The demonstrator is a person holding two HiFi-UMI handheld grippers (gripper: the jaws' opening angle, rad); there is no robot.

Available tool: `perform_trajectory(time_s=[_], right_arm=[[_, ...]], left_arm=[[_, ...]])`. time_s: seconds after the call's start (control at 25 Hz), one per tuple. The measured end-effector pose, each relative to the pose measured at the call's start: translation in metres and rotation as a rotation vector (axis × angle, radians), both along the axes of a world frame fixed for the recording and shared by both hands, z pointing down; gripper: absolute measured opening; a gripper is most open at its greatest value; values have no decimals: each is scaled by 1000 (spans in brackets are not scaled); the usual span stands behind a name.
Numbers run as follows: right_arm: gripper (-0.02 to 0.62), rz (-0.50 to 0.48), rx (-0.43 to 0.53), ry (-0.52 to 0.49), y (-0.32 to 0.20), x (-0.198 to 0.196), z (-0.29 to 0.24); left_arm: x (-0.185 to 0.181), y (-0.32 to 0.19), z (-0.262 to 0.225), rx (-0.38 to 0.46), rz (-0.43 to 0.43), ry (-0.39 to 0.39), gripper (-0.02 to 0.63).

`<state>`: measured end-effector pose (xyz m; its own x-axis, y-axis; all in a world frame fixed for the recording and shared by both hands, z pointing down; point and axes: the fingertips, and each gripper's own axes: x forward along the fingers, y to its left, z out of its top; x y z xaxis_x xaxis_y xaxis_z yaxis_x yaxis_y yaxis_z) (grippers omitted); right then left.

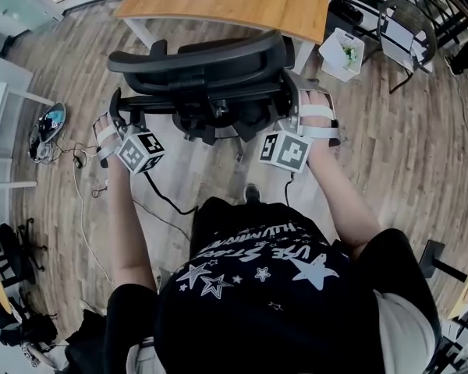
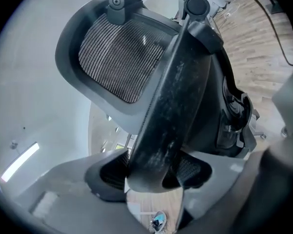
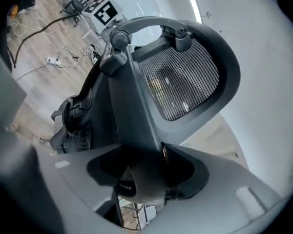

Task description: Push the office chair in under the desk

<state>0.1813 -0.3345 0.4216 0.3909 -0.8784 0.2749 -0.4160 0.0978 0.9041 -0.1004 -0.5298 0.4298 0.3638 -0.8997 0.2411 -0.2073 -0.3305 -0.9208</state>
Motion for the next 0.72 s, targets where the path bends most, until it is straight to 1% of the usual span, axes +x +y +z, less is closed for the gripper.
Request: perform_trajectory(time_s=[0.16,0.36,0.56,0.72], right_arm=[[235,6,10,13,-7,-1,4],[235,30,32,34,-18,5,7],[235,83,12,19,-50,24,4],[235,126,4,19,-72,39,5]], left_arm=[[5,-16,4,-6,15,2,270],[19,-36,7,9,52,13,270],[46,-77,4,17,133,2,270],[70,-109,3,24,168,8,270]])
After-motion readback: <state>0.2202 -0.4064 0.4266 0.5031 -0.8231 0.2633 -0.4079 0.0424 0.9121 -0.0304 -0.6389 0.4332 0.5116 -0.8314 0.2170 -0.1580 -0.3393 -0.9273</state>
